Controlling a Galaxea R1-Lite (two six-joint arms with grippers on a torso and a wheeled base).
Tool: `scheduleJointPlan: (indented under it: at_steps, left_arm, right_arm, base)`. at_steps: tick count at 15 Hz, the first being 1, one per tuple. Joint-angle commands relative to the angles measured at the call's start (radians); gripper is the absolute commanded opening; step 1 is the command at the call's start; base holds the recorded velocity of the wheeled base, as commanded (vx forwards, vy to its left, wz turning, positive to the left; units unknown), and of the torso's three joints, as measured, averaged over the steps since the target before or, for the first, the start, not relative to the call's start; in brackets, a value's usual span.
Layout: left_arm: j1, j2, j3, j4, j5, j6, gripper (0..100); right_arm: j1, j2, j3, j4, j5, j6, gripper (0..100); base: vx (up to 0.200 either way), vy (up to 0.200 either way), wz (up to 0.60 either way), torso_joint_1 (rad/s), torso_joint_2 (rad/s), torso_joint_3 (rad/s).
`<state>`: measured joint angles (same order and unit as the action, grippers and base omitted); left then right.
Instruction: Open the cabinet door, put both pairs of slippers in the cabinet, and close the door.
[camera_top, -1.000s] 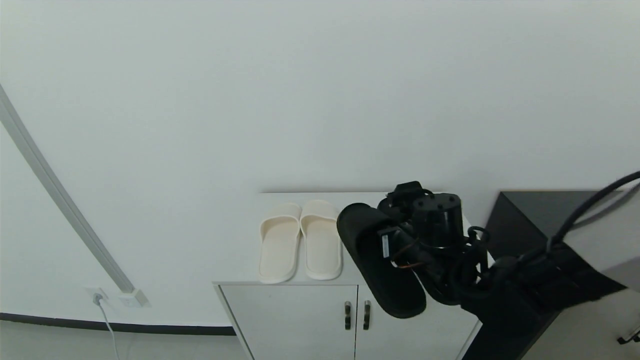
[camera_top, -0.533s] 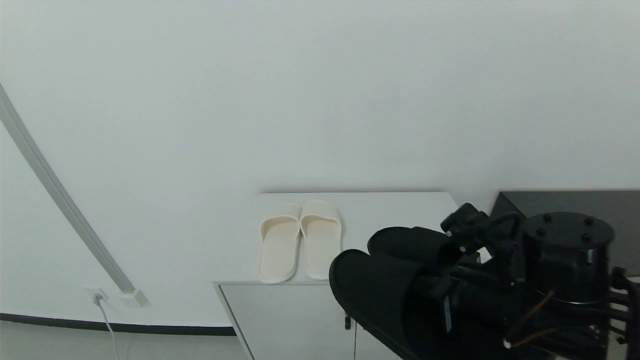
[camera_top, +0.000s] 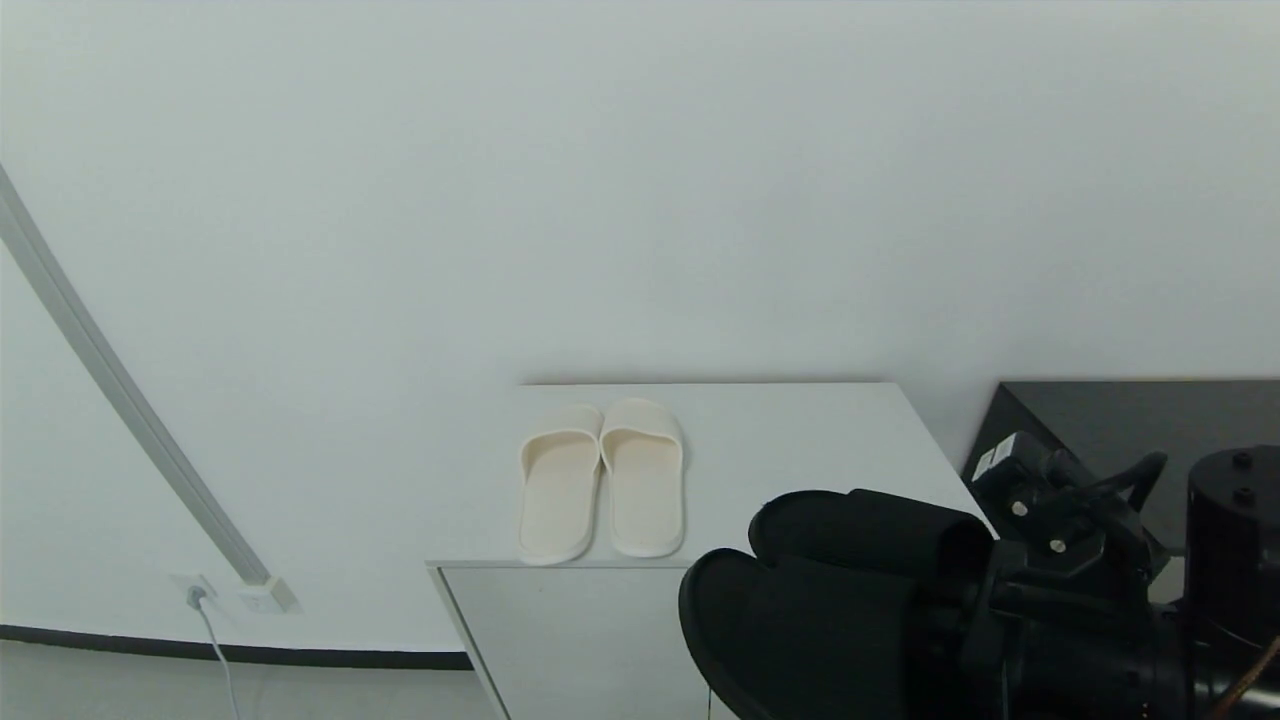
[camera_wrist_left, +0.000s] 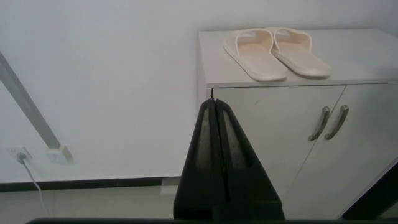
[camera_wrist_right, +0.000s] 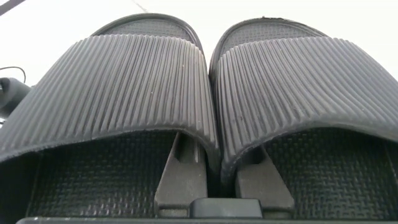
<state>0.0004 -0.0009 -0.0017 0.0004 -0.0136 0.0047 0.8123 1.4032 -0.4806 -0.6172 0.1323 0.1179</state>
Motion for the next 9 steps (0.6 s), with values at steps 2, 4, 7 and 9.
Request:
scheduleJointPlan:
  at_steps: [2,4,7,9]
  left_arm:
    - [0.000,0.001,0.000,0.000,0.000,0.000,0]
    - [0.001,0.001,0.000,0.000,0.000,0.000,0]
    - [0.001,0.001,0.000,0.000,0.000,0.000,0]
    - [0.001,0.001,0.000,0.000,0.001,0.001,0]
  right_arm:
    - [0.001,-0.006,0.013,-0.001,0.003,-0.001,0]
    - [0.001,-0.007,0.019,-0.001,0.001,-0.006,0]
    - [0.001,-0.009,0.022,-0.001,0.001,-0.006,0]
    - [0.001,-0.009,0.027,-0.002,0.001,-0.006,0]
  base:
    - [-0.200,0.000,0.00,0.015,0.00,-0.002]
    - [0.000,0.000,0.00,0.000,0.00,0.000]
    - [0.000,0.000,0.00,0.000,0.00,0.000]
    - [0.000,0.000,0.00,0.000,0.00,0.000]
